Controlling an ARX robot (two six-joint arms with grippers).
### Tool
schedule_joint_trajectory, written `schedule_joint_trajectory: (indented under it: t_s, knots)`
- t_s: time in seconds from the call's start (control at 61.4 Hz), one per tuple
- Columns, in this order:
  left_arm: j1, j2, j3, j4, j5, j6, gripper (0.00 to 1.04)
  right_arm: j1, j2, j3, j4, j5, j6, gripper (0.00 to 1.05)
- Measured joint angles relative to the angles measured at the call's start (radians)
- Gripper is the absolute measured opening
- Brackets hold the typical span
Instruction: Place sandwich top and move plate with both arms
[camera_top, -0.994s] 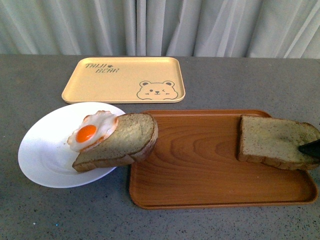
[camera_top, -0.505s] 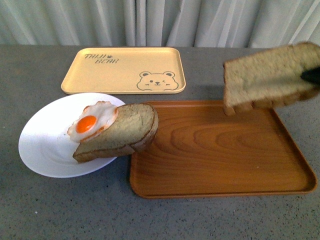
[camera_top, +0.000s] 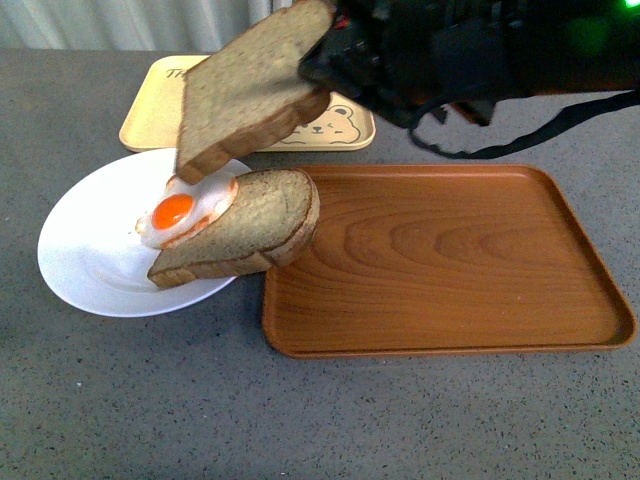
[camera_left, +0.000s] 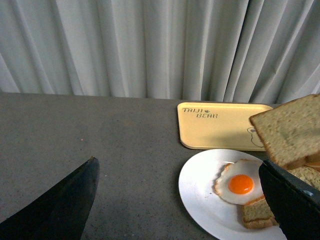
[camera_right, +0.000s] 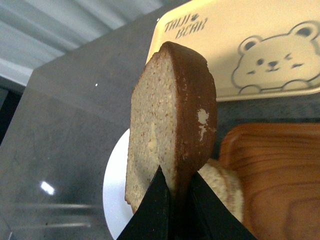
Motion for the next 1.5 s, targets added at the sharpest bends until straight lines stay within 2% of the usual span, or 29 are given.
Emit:
schedule_joint_trajectory:
  t_s: [0.196, 0.424, 0.75, 0.945, 0.994, 1.043, 1.076, 1.108, 1.222, 1.32, 1.499]
  knots:
    - [0.0, 0.0, 0.0, 0.0, 0.0, 0.0, 0.96, 0.093, 0.1, 0.03, -0.016, 0.055, 0.043, 0.03]
    - [0.0, 0.0, 0.0, 0.0, 0.0, 0.0, 0.96, 0.125, 0.143, 0.025, -0.027, 0.067, 0.055, 0.04]
    - [0.0, 0.0, 0.0, 0.0, 0.0, 0.0, 0.96, 0.092, 0.06, -0.062, -0.011, 0.078, 0.06, 0.59]
    - [0.0, 0.0, 0.0, 0.0, 0.0, 0.0, 0.96, -0.051, -0.154, -0.141, -0.022, 0.142, 0.032, 0.94]
    - [0.0, 0.0, 0.0, 0.0, 0.0, 0.0, 0.96, -0.091, -0.211, -0.161, -0.026, 0.15, 0.01, 0.97]
    - [0.0, 0.0, 0.0, 0.0, 0.0, 0.0, 0.96, -0.134, -0.28, -0.218, 0.073, 0.274, -0.086, 0.91]
    - [0.0, 0.0, 0.0, 0.0, 0.001, 0.0, 0.96, -0.175, -0.346, -0.285, 0.187, 0.373, -0.211, 0.84]
    - [0.0, 0.0, 0.0, 0.0, 0.0, 0.0, 0.96, -0.213, -0.408, -0.337, 0.23, 0.393, -0.296, 0.79]
    - [0.0, 0.0, 0.0, 0.0, 0.0, 0.0, 0.96, -0.32, -0.633, -0.505, 0.271, 0.388, -0.519, 0.58]
    - [0.0, 0.0, 0.0, 0.0, 0.001, 0.0, 0.96, -0.345, -0.708, -0.592, 0.282, 0.344, -0.587, 0.4]
    - [0.0, 0.0, 0.0, 0.0, 0.0, 0.0, 0.96, -0.387, -0.799, -0.709, 0.28, 0.3, -0.621, 0.08]
